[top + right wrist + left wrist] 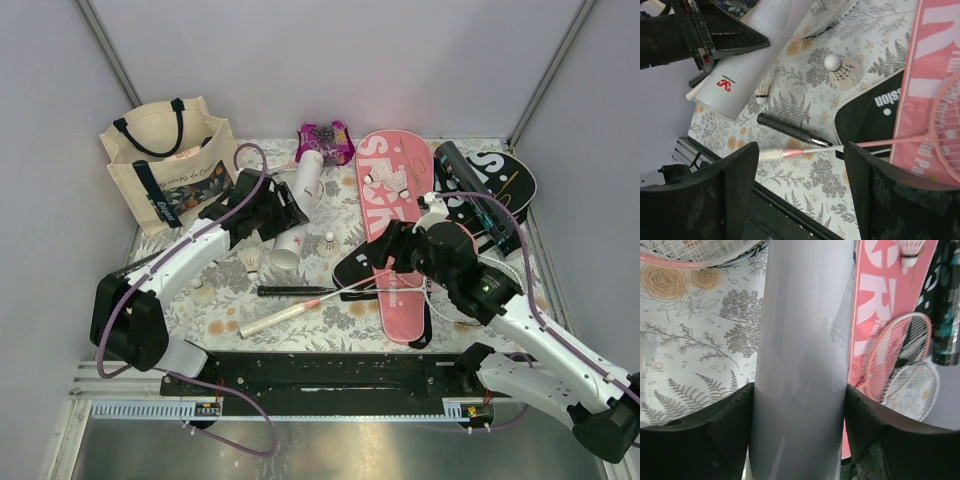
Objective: Pack up the badminton gear
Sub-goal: Open the lid of the shuttle tube.
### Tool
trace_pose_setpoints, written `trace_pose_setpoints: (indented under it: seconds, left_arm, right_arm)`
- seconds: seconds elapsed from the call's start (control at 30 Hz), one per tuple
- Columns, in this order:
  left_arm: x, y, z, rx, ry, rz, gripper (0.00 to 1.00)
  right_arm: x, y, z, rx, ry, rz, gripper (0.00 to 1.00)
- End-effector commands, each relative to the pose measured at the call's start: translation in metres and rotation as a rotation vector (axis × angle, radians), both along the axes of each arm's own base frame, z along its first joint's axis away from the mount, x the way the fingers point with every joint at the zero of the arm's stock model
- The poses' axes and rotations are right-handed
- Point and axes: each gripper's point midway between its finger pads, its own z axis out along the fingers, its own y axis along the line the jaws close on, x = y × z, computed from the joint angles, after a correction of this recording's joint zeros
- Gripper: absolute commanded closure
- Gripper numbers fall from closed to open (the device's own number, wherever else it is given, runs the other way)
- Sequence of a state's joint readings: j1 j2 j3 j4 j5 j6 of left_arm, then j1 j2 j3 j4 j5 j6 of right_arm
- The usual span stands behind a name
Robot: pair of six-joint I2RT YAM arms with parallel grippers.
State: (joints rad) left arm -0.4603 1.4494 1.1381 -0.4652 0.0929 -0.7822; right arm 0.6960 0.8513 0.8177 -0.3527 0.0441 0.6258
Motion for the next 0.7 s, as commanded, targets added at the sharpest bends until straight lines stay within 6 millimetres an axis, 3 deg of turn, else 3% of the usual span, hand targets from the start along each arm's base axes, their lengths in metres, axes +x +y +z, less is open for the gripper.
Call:
trace_pose_setpoints:
  seconds: [0.0, 0.17, 0.27, 0.4, 0.67]
  left_arm:
    - [0.023, -0.013, 0.068, -0.245, -0.151, 0.128, 0.50]
    - [0.025, -0.009, 0.083, -0.322, -0.138, 0.232, 0.51]
    - [0.026, -0.003, 0.086, -0.354, -0.134, 0.301, 0.53]
    - [0.029, 0.006, 0.084, -0.393, -0.139, 0.391, 0.54]
    - [0.024, -0.002, 0.078, -0.458, -0.089, 0.391, 0.56]
  right_arm:
    - [0.016, 0.028, 0.039, 0.067, -0.192, 0.020, 0.24]
    - [0.015, 0.059, 0.043, 0.036, -0.269, 0.081, 0.28]
    - [0.010, 0.077, 0.052, 0.034, -0.331, 0.105, 0.31]
    - [0.006, 0.096, 0.048, 0.001, -0.381, 0.141, 0.33]
    - [0.012, 0.117, 0.038, -0.032, -0.417, 0.129, 0.37]
